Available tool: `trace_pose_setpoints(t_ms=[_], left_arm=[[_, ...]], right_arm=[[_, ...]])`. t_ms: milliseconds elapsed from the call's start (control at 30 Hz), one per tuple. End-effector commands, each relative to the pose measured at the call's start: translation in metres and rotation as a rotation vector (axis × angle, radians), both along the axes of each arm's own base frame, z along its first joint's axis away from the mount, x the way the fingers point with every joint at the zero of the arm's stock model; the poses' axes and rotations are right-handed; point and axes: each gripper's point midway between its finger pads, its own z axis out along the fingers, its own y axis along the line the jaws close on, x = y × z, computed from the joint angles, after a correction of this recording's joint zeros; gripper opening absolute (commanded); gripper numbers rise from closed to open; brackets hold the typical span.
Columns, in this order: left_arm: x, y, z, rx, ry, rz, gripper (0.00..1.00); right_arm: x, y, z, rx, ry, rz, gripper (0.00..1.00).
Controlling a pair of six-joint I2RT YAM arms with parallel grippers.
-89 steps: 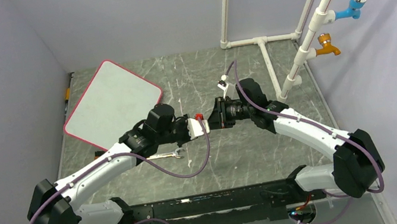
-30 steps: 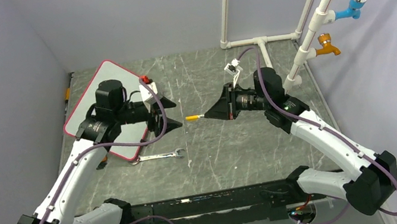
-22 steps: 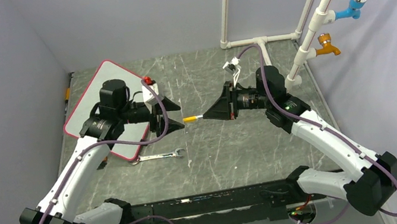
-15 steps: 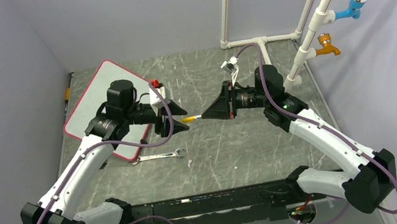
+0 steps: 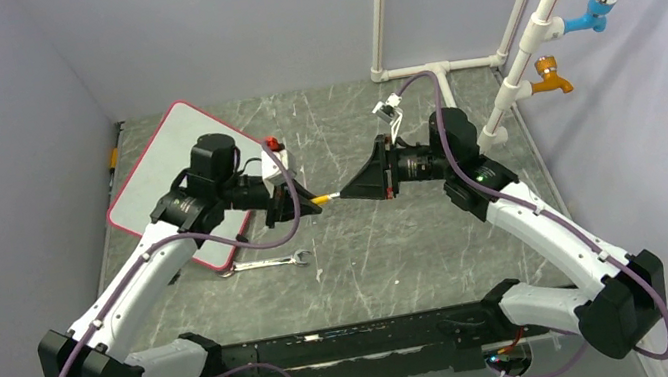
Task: Write a sentence on the whiteboard
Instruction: Open the pen cap from the whiteboard marker.
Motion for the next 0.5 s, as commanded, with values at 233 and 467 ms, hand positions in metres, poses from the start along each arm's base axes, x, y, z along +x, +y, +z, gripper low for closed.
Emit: trace_pose_setpoints(t_ms=[233,467], left_arm=[[0.004,0.003,0.006,0.027,-0.108,0.002,0.00],[0.007,0.008,-0.003,0.055,-0.084,0.016,0.00]], right_arm=[[-0.010,-0.005,0.019,0.007,-0.071,0.016,0.00],[-0.017,-0.015,0.022,-0.002,-0.077,0.002,0.00]])
